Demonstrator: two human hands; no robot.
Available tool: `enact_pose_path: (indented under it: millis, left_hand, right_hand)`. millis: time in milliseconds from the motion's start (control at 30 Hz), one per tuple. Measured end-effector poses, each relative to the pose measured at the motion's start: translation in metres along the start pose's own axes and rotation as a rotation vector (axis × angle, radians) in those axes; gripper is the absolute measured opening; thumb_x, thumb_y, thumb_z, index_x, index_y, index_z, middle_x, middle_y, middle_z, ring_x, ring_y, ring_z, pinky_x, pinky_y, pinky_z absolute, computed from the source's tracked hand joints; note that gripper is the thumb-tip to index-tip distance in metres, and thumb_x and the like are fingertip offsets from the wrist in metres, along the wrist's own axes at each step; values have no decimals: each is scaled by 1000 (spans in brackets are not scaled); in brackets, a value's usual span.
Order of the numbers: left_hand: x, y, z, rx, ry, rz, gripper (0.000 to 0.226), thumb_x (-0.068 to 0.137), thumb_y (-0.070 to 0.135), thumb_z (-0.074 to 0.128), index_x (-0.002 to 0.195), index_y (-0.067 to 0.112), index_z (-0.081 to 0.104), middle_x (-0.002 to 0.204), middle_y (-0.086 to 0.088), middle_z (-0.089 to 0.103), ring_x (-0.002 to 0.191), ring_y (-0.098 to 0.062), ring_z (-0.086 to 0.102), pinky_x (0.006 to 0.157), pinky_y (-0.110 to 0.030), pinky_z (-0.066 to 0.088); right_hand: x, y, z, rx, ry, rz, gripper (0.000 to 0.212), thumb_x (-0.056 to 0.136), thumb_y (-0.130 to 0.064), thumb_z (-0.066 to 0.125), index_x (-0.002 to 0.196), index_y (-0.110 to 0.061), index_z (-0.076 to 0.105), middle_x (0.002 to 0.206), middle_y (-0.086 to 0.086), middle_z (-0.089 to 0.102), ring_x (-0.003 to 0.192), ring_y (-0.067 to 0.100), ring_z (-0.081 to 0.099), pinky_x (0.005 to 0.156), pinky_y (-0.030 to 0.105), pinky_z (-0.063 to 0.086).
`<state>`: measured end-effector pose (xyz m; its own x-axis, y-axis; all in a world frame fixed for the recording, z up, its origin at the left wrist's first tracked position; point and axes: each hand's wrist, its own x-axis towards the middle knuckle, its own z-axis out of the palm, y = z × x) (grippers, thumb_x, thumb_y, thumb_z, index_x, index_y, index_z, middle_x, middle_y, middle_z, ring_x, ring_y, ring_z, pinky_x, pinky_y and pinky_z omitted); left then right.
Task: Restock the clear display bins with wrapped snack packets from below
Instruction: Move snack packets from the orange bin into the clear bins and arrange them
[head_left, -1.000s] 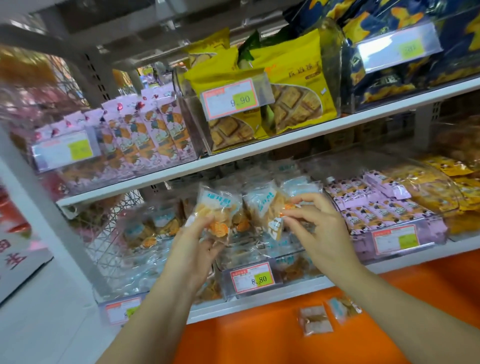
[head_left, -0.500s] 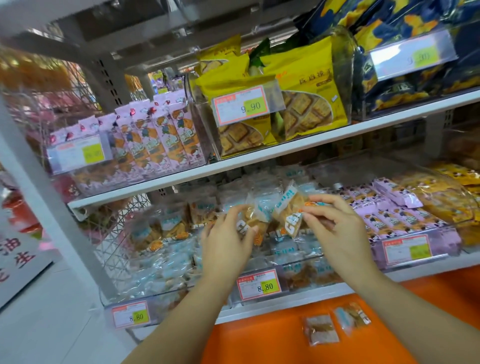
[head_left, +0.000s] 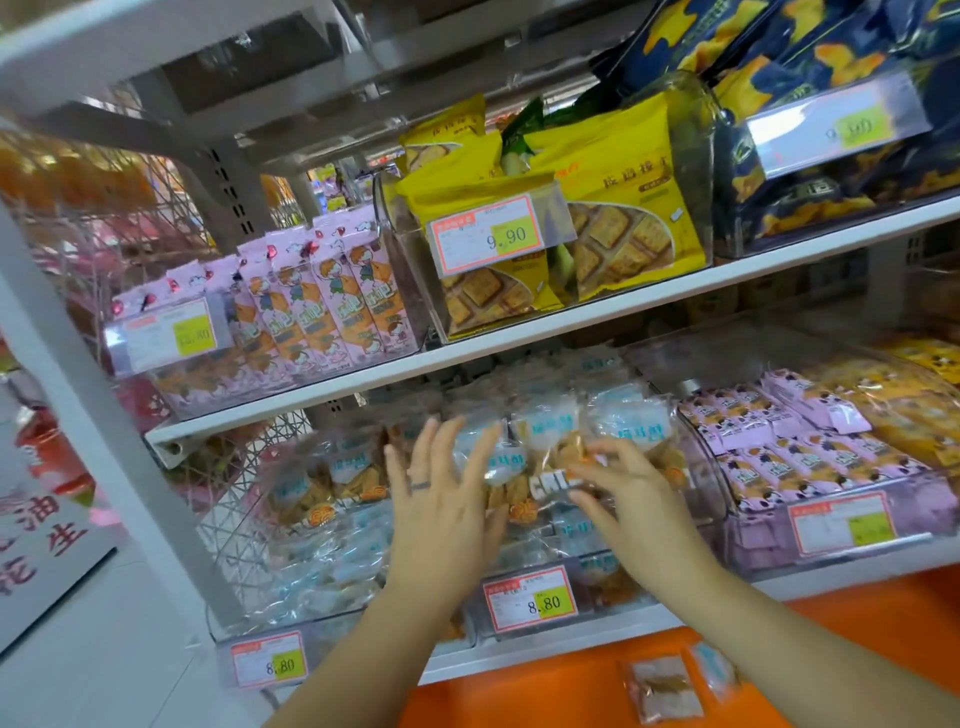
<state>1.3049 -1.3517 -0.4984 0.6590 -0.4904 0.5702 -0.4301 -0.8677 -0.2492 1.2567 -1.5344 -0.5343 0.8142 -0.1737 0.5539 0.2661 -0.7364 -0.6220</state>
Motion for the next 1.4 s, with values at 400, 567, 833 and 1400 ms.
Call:
enact_pose_path:
  millis: [400,567,833,1400]
  left_hand:
    - [-3,-3,-5,34,-296,37,65,99,42,40,149,40,-2,151,3,13,130,-14,43,109,-59,-19]
    - [-1,-11,-3,-23,-278,34,64,97,40,46,148,39,7,144,5,21,103,-13,61,111,-58,-19]
    - [-1,-18,16,-139,-204,125,80,79,20,75,139,31,23,127,-2,35,78,-16,66,110,-60,-8]
    - [-1,-9,-11,-19,-341,115,65,97,37,46,149,38,7,154,1,8,147,-23,-8,105,-54,-24]
  right_hand:
    - [9,0,-2,-557,-126,-267,82,43,-11,92,118,-28,64,133,13,54,99,29,62,72,40,56]
    - [24,-1,-11,-592,-207,-282,79,58,-8,87,128,-29,57,139,8,48,116,28,51,72,33,55]
    - [35,1,-6,-482,-398,-378,65,91,-10,56,147,-31,28,156,-7,16,134,17,18,102,37,41]
    - [9,-19,-18,-520,-268,-237,66,85,-25,68,142,-34,38,155,4,25,134,26,40,103,42,37]
